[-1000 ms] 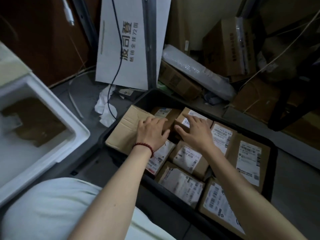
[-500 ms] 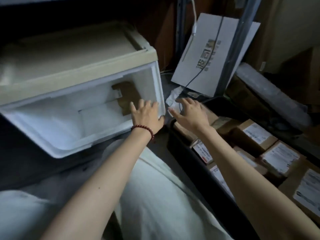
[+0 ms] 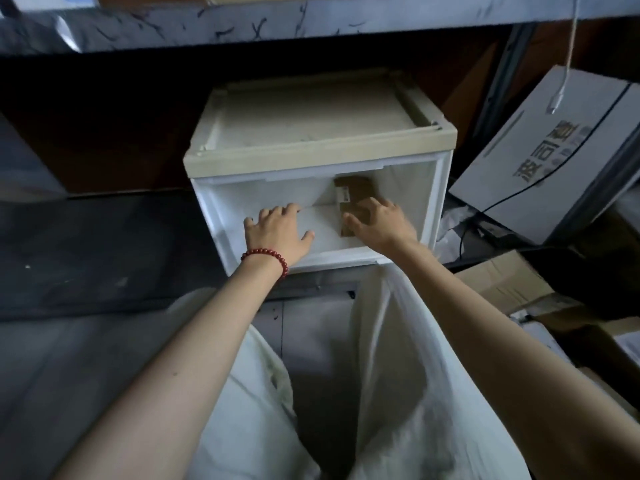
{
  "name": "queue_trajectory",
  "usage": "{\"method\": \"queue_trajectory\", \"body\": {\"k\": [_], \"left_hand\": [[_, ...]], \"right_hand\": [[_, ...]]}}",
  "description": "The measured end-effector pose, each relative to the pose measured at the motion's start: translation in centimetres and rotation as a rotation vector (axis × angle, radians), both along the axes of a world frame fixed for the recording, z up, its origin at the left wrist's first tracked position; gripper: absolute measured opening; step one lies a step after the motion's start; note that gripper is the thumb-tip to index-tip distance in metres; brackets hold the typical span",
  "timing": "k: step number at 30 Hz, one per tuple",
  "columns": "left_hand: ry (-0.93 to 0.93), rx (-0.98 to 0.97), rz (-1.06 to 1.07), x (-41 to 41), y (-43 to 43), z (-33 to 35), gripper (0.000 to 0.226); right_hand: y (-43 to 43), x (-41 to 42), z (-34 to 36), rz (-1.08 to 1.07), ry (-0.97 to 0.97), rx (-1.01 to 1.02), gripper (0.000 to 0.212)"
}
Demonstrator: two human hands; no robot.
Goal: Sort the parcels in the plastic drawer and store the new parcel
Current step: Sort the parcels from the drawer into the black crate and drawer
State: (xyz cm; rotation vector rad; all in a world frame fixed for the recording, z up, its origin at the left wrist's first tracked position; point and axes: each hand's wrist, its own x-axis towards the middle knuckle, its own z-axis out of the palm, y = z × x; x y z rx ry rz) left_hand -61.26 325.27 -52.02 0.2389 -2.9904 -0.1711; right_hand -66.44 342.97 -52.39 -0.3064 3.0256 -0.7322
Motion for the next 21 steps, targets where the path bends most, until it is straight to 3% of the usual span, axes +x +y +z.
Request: {"method": "queue_trajectory", "body": {"k": [4, 11, 21], "left_hand": [[-0.030, 0.006, -0.018, -0.2, -1.5, -1.3, 0.056], [-0.062, -0.037, -0.091, -2.7, -2.6, -4.1, 0.053], [-0.114, 0.165, -0.037, -7.5, -2.9, -6.3, 0.050]], "right_hand": [[-0.6, -1.0, -0.9, -0.018, -0.060, 0.054, 0.057], [-1.0, -3.3, -3.5, -0.038, 0.009, 0.132, 0.056], [-3.5, -6.5, -6.3, 0.003, -0.063, 0.320, 0.097]]}}
